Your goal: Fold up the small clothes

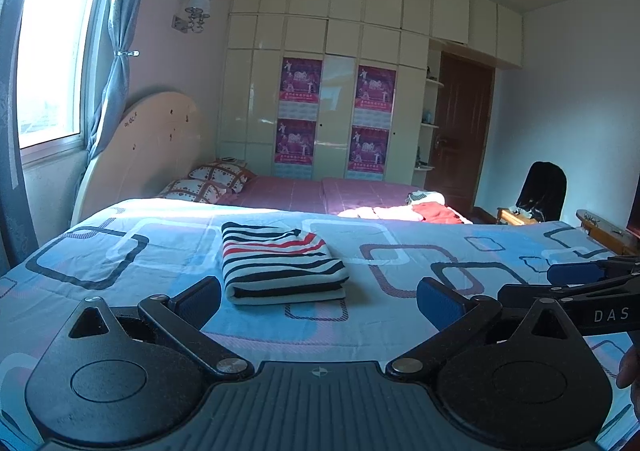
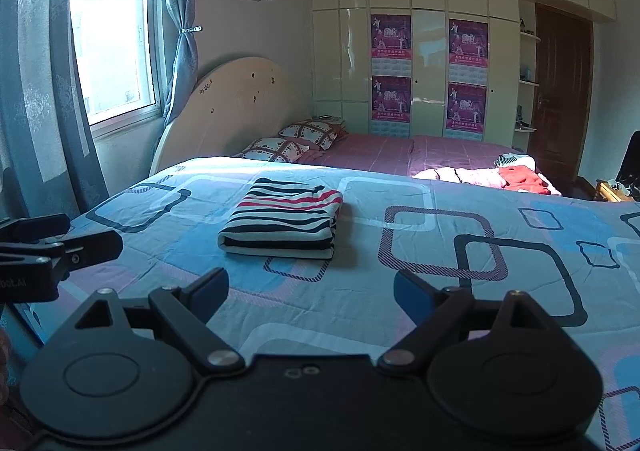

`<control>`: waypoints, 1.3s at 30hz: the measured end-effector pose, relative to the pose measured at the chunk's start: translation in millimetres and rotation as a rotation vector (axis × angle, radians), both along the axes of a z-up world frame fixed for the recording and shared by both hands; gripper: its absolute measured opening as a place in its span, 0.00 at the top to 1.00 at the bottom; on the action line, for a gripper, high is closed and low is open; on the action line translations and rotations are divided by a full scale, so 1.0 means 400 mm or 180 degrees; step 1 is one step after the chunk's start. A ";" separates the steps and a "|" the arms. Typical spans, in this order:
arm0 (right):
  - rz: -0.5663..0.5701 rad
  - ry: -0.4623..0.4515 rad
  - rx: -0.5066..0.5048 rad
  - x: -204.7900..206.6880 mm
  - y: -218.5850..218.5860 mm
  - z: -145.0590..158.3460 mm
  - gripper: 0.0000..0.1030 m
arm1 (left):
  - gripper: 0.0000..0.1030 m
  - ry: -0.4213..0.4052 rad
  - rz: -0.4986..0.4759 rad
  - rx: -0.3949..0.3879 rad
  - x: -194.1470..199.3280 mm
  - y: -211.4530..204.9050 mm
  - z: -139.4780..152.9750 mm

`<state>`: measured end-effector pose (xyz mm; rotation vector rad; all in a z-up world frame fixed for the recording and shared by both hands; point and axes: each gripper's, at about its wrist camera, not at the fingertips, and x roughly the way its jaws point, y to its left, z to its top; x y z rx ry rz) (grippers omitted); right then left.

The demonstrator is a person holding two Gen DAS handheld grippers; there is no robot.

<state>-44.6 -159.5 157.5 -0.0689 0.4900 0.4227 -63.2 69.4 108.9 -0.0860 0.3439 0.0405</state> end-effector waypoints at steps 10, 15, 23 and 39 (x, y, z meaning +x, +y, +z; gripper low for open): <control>0.0009 0.0002 0.0004 0.004 0.006 -0.003 0.13 | 0.00 0.0014 -0.0023 0.0010 0.006 -0.001 0.005; 0.0011 -0.0008 0.0005 0.006 0.004 -0.004 0.13 | 0.00 0.0011 -0.0040 0.0024 0.005 -0.005 0.006; 0.0012 -0.0014 0.0001 0.007 0.004 -0.004 0.13 | 0.00 0.0015 -0.0047 0.0026 0.009 -0.007 0.009; 0.0043 -0.0021 -0.0079 0.008 0.017 -0.002 0.13 | 0.00 -0.0007 -0.0033 0.0038 0.011 -0.009 0.008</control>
